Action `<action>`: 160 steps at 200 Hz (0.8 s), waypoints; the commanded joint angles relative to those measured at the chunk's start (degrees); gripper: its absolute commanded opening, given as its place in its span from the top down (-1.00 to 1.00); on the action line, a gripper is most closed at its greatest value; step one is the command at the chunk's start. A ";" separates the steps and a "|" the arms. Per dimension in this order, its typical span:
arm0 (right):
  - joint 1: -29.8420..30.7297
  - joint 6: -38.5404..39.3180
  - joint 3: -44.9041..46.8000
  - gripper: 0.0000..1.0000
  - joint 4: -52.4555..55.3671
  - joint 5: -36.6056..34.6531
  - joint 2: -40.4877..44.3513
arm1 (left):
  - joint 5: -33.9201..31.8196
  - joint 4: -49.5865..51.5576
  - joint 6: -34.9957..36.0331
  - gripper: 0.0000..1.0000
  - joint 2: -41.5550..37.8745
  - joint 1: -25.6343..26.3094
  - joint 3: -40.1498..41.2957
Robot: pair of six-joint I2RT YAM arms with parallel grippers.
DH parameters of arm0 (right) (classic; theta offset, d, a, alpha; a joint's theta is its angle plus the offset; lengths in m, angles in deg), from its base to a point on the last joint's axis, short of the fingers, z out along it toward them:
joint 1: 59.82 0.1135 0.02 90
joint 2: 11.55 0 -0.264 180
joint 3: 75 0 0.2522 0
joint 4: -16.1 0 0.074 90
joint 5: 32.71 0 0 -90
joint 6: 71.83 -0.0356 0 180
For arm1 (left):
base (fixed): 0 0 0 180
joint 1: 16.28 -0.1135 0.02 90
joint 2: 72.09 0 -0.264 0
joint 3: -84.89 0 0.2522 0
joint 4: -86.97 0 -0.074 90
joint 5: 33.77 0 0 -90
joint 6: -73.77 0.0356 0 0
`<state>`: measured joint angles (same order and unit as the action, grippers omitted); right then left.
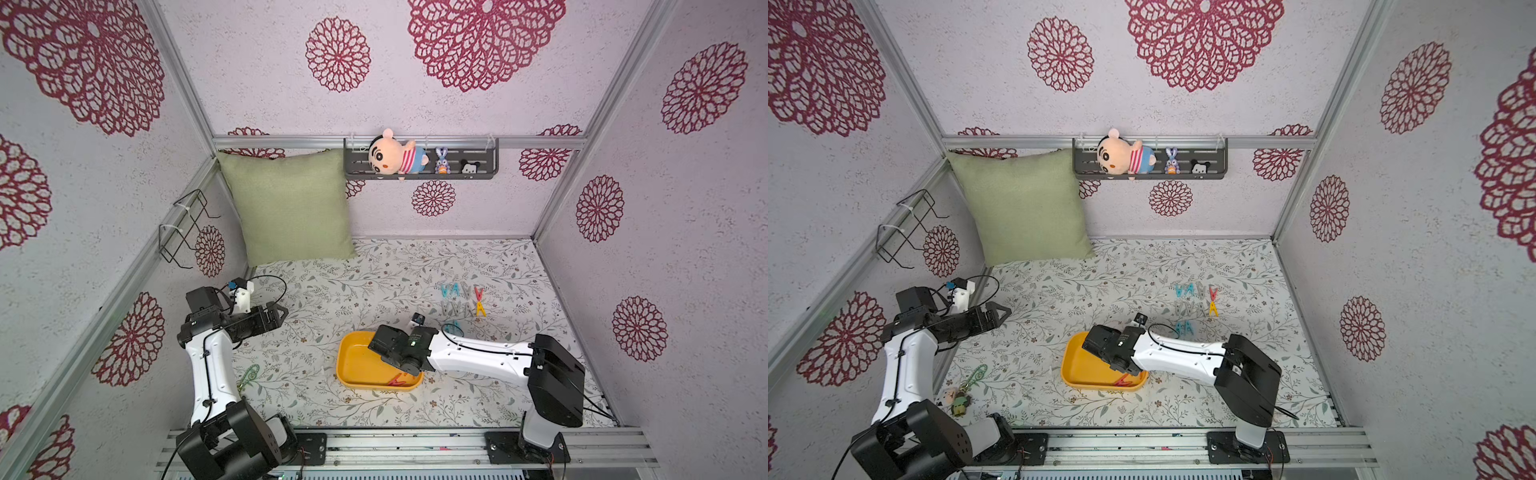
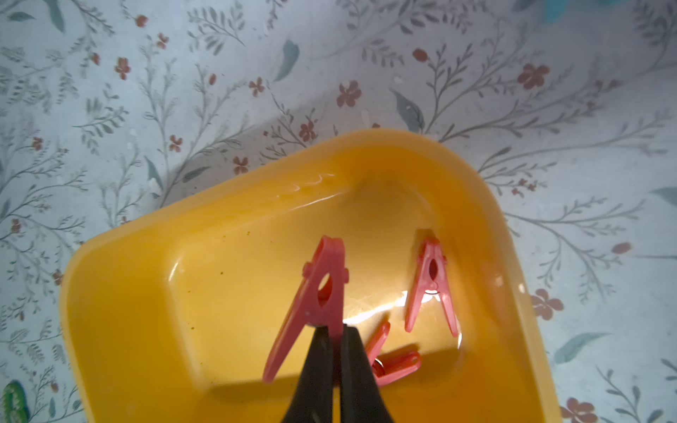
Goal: Take the clothespins out of the storage box
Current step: Pick up the clothespin from the storage box, then place the clothespin at the center of the board.
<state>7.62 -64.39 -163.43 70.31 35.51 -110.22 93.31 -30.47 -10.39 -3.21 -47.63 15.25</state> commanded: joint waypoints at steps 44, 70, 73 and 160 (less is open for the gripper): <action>-7.56 32.56 -9.78 1.00 12.26 -1.54 2.55 | 0.68 -0.18 0.22 -0.95 -1.10 0.50 -1.16; -15.64 40.73 -8.36 1.00 14.36 2.77 2.44 | 0.49 -0.15 0.15 -0.95 -1.33 0.50 -1.16; -16.62 41.59 -8.16 1.00 14.58 2.83 2.48 | 0.45 -0.19 0.13 -0.95 -1.43 0.50 -1.16; -39.07 58.61 -3.96 1.00 19.29 4.88 -3.17 | 0.17 -0.33 -0.05 -0.95 -2.16 0.50 -1.08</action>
<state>-28.68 -11.78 -168.02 85.61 40.80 -111.12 93.12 -30.49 -10.47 -4.25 -47.63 15.23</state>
